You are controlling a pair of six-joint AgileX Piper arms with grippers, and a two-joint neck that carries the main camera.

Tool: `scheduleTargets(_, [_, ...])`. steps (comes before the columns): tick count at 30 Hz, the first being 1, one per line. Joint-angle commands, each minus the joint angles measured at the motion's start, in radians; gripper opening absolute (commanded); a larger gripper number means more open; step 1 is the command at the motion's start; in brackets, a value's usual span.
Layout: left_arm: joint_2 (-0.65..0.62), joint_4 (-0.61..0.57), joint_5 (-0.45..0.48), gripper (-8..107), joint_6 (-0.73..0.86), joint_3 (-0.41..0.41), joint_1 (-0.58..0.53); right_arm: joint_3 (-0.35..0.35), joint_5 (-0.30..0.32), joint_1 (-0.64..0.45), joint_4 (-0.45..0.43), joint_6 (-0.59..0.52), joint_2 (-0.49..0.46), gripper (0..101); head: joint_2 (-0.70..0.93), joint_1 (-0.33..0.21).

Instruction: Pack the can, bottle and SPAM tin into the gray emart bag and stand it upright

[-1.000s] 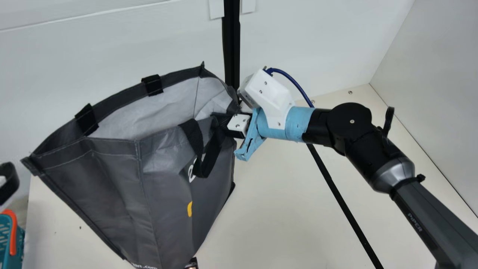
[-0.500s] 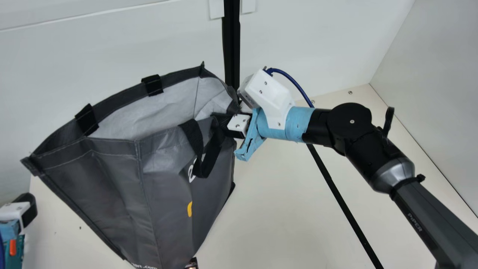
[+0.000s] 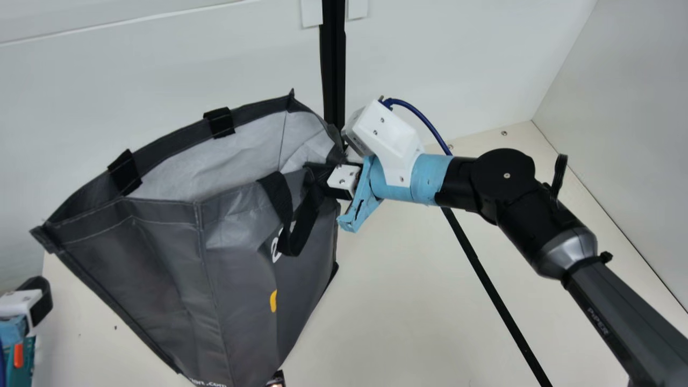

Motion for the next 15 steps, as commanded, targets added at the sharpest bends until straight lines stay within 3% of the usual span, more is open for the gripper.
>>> scheduleTargets(1, [0.000, 0.000, 0.000, 90, 0.000, 0.000, 0.000, -0.002, -0.003, -0.004, -0.009, 0.016, -0.007, 0, -0.001, -0.023])
scheduleTargets(15, [0.000, 0.000, 0.000, 90, 0.000, 0.000, 0.000, -0.010, -0.081, -0.109, -0.045, 0.043, -0.042, 0, -0.001, -0.023])
